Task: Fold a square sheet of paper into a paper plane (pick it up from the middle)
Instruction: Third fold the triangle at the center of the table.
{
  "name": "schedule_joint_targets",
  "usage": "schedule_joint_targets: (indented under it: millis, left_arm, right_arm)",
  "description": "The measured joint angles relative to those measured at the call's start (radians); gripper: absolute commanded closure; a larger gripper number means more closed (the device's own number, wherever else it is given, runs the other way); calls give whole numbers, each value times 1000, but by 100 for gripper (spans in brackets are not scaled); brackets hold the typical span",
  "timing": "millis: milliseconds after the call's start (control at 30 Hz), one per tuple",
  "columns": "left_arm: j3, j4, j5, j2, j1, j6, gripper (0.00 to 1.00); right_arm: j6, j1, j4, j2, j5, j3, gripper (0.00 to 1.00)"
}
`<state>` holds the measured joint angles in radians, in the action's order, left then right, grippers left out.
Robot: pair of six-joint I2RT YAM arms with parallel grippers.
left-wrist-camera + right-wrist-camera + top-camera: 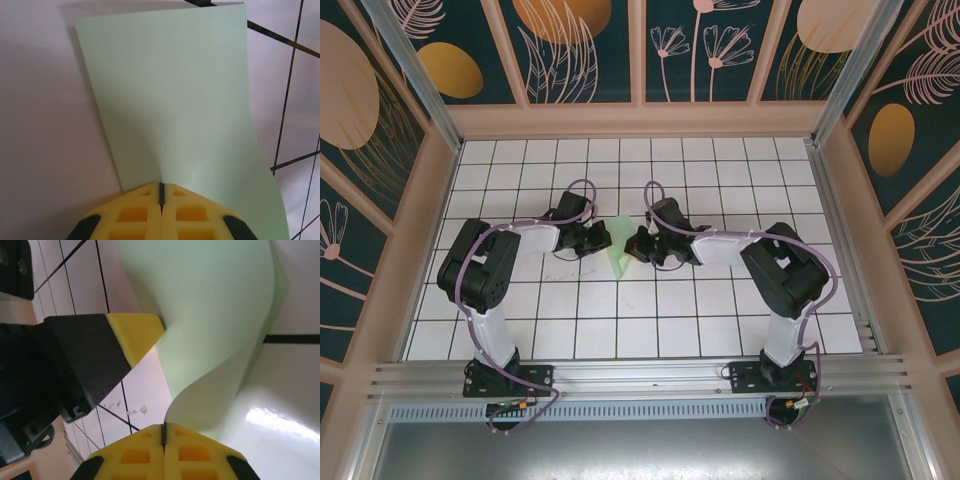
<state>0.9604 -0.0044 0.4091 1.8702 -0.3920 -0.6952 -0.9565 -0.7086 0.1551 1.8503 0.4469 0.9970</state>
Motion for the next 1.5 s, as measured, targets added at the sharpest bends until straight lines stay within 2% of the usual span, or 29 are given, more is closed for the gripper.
schedule_joint_targets:
  millis: [567, 1500]
  left_arm:
    - [1, 0, 2, 1, 0, 4, 100]
    - [2, 1, 8, 3, 1, 3, 100]
  right_arm:
    - [0, -5, 30, 94, 5, 50, 100]
    - [14, -13, 29, 145, 26, 97, 100]
